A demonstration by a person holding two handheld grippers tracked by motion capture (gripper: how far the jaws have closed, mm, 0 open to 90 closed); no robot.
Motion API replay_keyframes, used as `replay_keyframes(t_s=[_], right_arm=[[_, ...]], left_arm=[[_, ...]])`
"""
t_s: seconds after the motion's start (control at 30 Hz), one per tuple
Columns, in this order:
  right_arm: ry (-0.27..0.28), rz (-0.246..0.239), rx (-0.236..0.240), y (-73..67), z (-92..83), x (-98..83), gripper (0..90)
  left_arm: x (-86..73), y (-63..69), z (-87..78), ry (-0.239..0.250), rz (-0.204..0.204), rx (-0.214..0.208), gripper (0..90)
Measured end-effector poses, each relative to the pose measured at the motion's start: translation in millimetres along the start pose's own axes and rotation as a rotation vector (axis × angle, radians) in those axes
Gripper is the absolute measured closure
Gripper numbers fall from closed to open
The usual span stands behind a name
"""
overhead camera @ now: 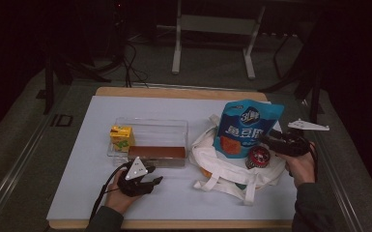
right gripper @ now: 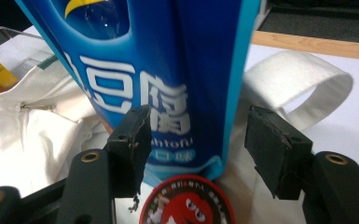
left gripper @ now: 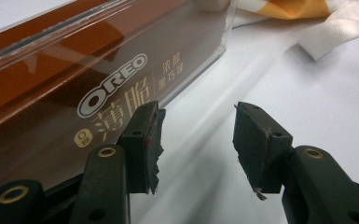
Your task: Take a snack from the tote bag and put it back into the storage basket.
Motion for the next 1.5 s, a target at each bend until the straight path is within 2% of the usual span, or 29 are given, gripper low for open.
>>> replay_keyframes(t_s=[0.1,0.23,0.33,0.43,0.5,0.57,0.77,0.9,1.0,1.23,1.5], right_arm=[[-0.006,-0.003,0.008,-1.1,5.8,4.5,40.0],[-0.001,-0.008,0.055,-6.7,13.9,10.2,39.9],[-0.013,-0.02,0.069,-9.5,21.5,11.2,39.8],[-0.001,-0.008,0.121,-13.1,26.1,12.2,41.9],[0.006,-0.006,0.146,-14.6,26.7,12.0,45.4],[0.015,-0.005,0.163,-14.9,25.9,11.6,52.6],[0.065,0.046,0.222,-11.7,23.1,10.6,68.5],[0.09,0.029,0.224,-14.3,21.5,13.4,80.6],[0.084,0.011,0.22,-17.3,21.3,15.3,87.1],[0.103,-0.012,0.24,-23.8,19.0,22.0,88.7],[0.147,-0.032,0.255,-33.4,8.4,40.6,89.1]], left_arm=[[-0.1,0.2,0.0,0.0,0.0,-0.002,51.0],[-0.3,0.1,0.3,-0.002,-0.002,-0.004,50.6],[-0.3,0.0,0.3,-0.002,-0.003,-0.004,50.5],[-0.3,0.1,0.6,-0.001,-0.003,-0.004,50.3],[-0.4,0.3,0.7,-0.003,-0.002,-0.005,50.1],[-0.5,0.3,0.8,-0.004,-0.002,-0.005,50.1],[-0.6,0.5,1.1,-0.006,-0.001,-0.007,50.1],[-0.6,0.5,1.1,-0.006,-0.003,-0.008,50.1],[-0.7,0.5,1.1,-0.007,-0.001,-0.007,50.1],[-0.6,0.5,1.1,-0.006,-0.003,-0.009,50.1],[-0.6,0.3,1.1,-0.005,-0.005,-0.008,49.7]])
Point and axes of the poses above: each handheld gripper's, and its own axes: z roughly forward along the jaws, x roughly out of its top, y roughly to its right, the point moved 9 cm from there along z, roughly forward along the jaws
